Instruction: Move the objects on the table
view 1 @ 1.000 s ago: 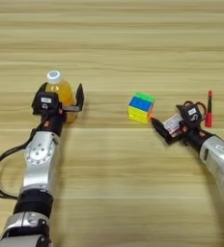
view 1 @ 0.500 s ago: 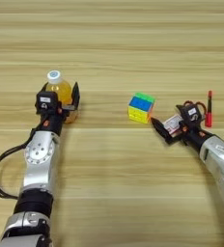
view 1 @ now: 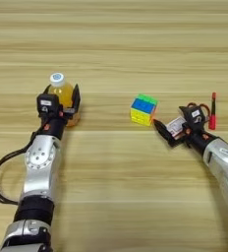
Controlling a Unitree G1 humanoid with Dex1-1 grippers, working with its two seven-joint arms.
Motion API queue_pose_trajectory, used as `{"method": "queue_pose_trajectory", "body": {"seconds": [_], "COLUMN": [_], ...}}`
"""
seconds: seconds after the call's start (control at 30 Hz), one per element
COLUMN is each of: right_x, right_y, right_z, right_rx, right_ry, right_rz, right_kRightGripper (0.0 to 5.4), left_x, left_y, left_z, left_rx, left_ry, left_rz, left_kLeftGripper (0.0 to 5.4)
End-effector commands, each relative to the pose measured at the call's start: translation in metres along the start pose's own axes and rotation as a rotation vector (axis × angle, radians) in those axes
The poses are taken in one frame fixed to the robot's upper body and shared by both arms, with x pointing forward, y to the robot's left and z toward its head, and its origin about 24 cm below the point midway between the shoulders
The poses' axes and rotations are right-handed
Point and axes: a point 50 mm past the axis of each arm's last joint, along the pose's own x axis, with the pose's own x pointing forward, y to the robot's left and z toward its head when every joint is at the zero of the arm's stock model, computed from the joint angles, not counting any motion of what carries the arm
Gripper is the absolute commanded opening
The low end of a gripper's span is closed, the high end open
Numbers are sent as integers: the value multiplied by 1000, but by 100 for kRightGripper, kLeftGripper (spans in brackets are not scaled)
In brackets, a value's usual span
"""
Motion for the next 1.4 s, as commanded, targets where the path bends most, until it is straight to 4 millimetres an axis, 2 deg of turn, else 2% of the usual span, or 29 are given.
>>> {"method": "queue_pose_trajectory", "body": {"seconds": [0.03,0.6,0.83,1.07,1.4], "right_x": [2,2,15,28,35], "right_y": [4,56,83,97,108], "right_z": [9,48,56,61,65], "right_rx": [-14,-84,-112,-73,-73], "right_ry": [-36,-188,-197,-179,-189], "right_rz": [18,234,348,405,426], "right_kRightGripper": [540,540,540,540,540], "left_x": [5,6,3,-1,-5], "left_y": [-1,-15,-40,-50,-63], "left_z": [14,41,46,52,51], "left_rx": [0,-24,-55,-162,-164], "left_ry": [-49,-108,-111,-96,-73], "left_rz": [-13,-87,-202,-313,-409], "left_kLeftGripper": [347,347,347,347,347]}}
